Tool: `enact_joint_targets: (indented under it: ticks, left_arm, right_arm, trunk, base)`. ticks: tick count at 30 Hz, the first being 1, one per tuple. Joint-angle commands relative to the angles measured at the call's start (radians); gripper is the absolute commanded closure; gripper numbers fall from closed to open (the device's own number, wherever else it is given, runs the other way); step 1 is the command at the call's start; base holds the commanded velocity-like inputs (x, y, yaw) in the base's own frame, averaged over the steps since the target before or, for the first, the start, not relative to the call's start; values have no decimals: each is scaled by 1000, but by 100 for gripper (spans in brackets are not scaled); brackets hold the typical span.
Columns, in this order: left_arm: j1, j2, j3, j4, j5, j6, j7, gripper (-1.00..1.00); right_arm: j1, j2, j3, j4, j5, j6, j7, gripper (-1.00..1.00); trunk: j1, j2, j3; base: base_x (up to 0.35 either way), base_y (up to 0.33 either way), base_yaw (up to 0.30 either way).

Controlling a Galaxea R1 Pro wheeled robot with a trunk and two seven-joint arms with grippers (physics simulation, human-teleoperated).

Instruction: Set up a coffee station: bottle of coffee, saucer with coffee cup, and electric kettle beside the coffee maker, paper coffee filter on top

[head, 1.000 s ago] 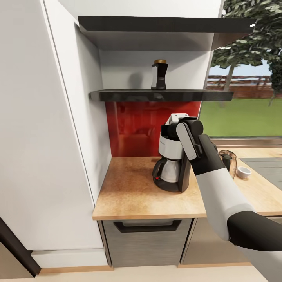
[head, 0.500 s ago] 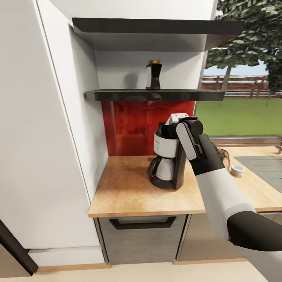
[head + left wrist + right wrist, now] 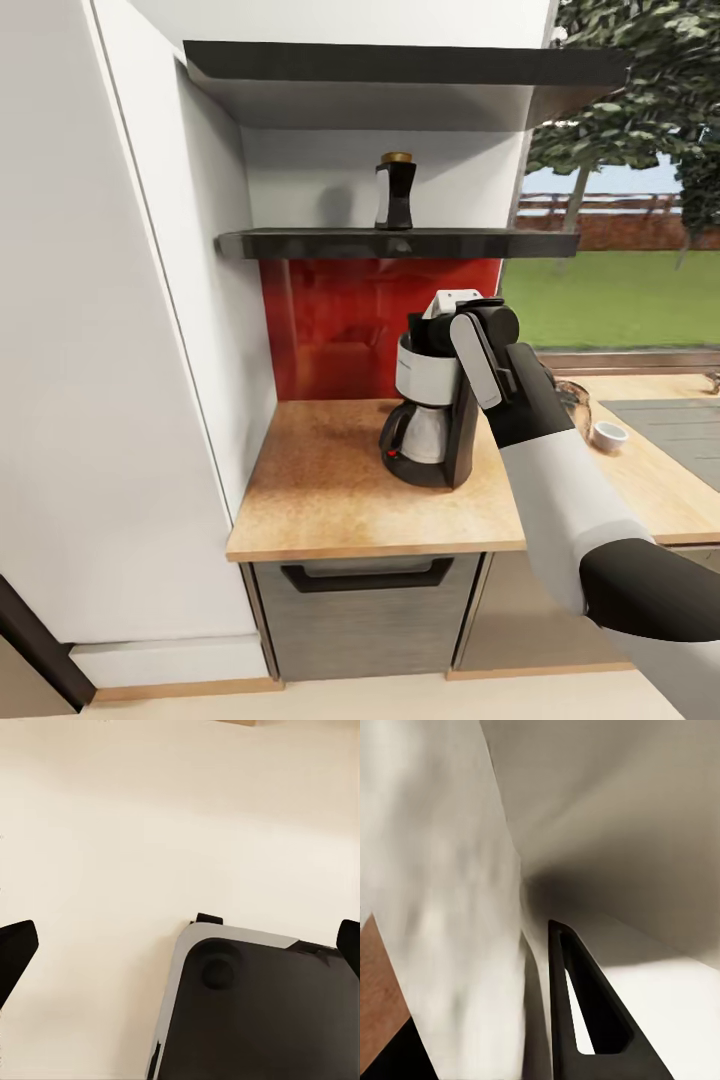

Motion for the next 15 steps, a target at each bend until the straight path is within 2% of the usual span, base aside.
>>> enact_joint_targets:
  ticks: [1,15]
  left_arm:
    - [0,0,3,-2,-1,-1,1,-100]
    - [0,0,3,-2,-1,-1,1,-100]
  right_arm:
    - [-1,0,1,0,-11,2,-11,100]
    - [0,0,1,0,-11,2,-11,100]
  trunk:
    - [1,-2,-2]
    - [1,-2,-7]
  base:
    - [59,52,0]
    - [51,23,0]
